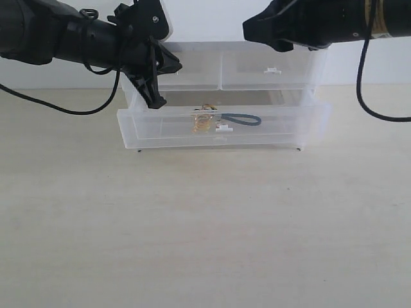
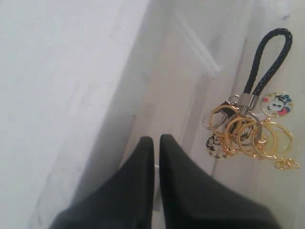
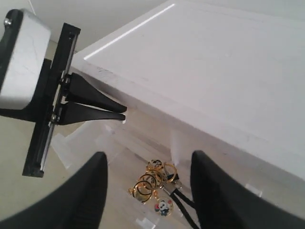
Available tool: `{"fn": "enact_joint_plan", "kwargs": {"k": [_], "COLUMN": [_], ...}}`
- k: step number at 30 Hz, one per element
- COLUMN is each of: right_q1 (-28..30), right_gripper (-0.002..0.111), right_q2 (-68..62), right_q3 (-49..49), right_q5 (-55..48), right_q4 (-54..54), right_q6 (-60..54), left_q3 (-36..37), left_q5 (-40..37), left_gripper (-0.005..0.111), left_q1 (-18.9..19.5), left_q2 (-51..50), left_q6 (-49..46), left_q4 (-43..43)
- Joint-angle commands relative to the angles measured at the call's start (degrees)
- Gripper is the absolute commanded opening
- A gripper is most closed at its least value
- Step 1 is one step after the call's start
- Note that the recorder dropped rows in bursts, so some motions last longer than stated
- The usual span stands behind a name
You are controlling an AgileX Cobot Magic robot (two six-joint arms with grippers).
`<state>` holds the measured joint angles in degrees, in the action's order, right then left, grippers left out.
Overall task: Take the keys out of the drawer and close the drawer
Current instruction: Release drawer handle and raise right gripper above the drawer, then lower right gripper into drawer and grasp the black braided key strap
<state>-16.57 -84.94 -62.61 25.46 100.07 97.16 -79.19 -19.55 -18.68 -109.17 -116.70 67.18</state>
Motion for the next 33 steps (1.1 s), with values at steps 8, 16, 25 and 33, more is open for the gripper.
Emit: {"fn": "enact_joint_plan", "kwargs": {"k": [8, 16, 25, 33], "right_q1": [0.05, -1.39, -10.98, -11.61], "right_gripper": [0.047, 0.047, 0.047, 0.047], "right_q2": [0.29, 2.54, 7.18, 0.64], "right_q3": [2.15, 3.03, 2.35, -10.28], "right_q5": [0.76, 6.52, -38.72, -78.51], "right_q4": [-0.13, -18.18, -58.06, -97.55], "right_q6": [17.08, -14.13, -79.81, -123.57], "left_q3": [-1.01, -1.01, -1.01, -1.01], "left_q5": [6.55, 6.55, 6.47, 6.47], "left_gripper": [0.004, 0.004, 0.004, 0.004], "left_q1": [0.79, 0.79, 0.79, 0.79], "left_q2": [0.21, 0.21, 0.21, 0.21], "left_q6": [0.16, 0.16, 0.16, 0.16], "left_q4": [1.39, 1.39, 1.39, 1.39]}}
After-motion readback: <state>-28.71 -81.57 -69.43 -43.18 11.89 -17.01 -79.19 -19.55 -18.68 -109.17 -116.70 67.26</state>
